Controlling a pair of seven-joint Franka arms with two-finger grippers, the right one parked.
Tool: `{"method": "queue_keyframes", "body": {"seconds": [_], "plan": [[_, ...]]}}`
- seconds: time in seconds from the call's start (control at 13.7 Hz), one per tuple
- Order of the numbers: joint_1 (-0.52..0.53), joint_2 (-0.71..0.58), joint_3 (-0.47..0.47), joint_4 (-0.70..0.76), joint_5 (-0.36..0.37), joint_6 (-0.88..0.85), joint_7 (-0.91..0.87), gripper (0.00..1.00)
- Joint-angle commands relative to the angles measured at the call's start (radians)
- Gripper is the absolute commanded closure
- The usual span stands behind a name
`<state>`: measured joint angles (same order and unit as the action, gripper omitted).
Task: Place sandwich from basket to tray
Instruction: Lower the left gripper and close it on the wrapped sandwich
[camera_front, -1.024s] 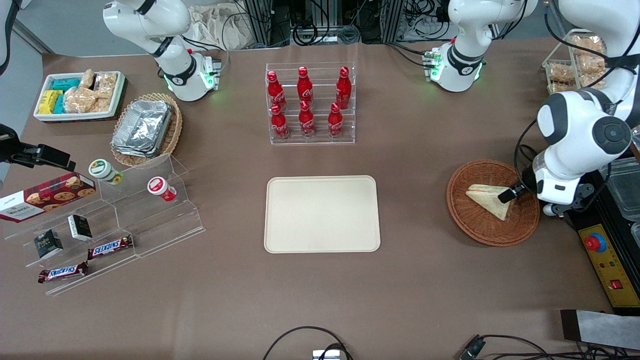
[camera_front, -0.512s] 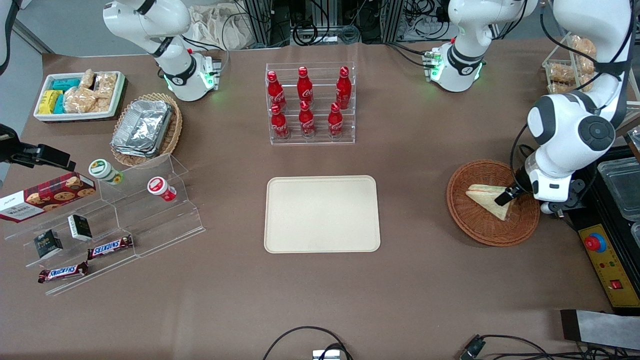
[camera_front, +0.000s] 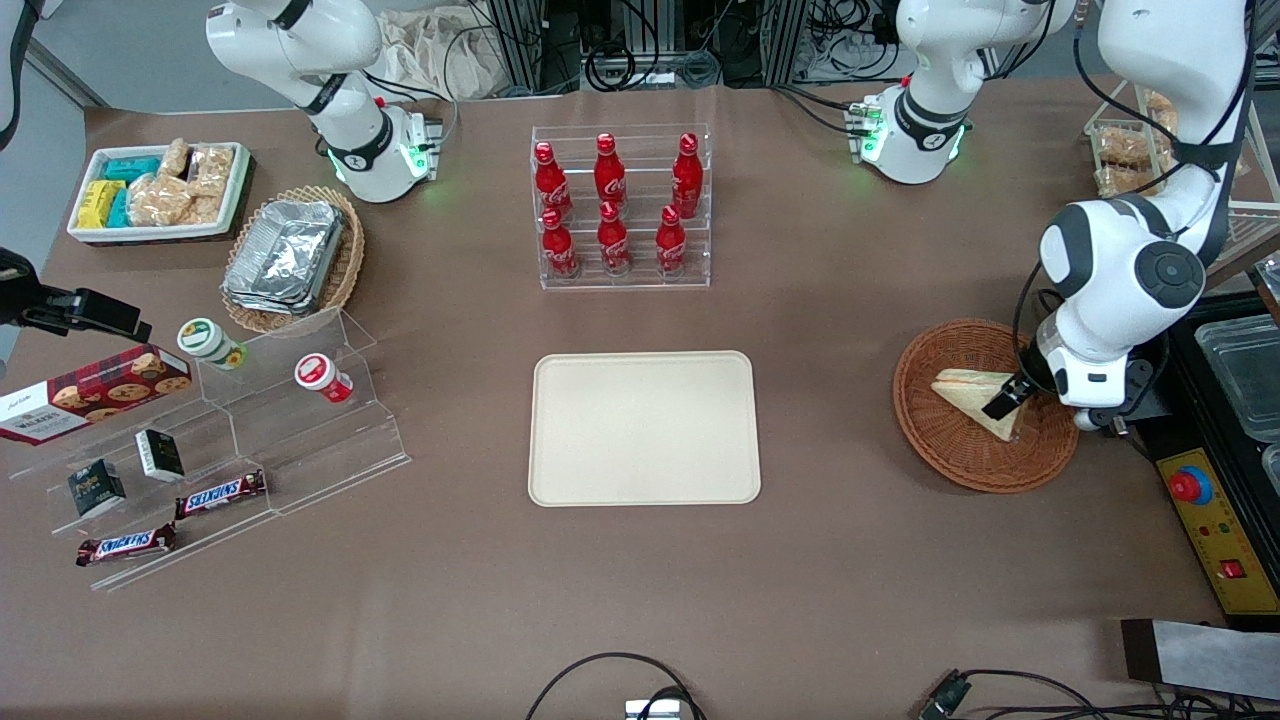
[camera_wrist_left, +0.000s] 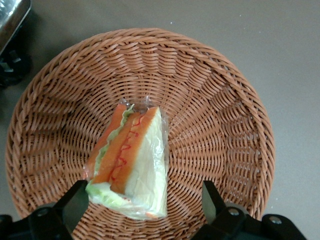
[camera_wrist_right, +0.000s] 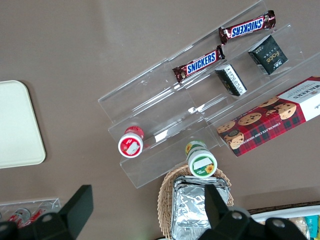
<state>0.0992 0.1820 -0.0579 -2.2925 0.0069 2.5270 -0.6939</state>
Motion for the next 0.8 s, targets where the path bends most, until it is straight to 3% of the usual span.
{"method": "queue_keyframes", "body": {"seconds": [0.0,0.37,0.44,0.59,0.66,0.73], "plan": [[0.005,0.025,-0.003,-0.039,-0.008,0.091,-0.029,0.00],[0.005,0.043,-0.003,-0.071,-0.008,0.159,-0.029,0.01],[0.005,0.047,-0.003,-0.071,-0.008,0.159,-0.029,0.15],[0.005,0.047,-0.003,-0.071,-0.005,0.158,-0.029,0.74],[0.005,0.047,-0.003,-0.071,-0.005,0.156,-0.027,0.94],[0.004,0.045,-0.003,-0.070,-0.005,0.153,-0.026,1.00]]}}
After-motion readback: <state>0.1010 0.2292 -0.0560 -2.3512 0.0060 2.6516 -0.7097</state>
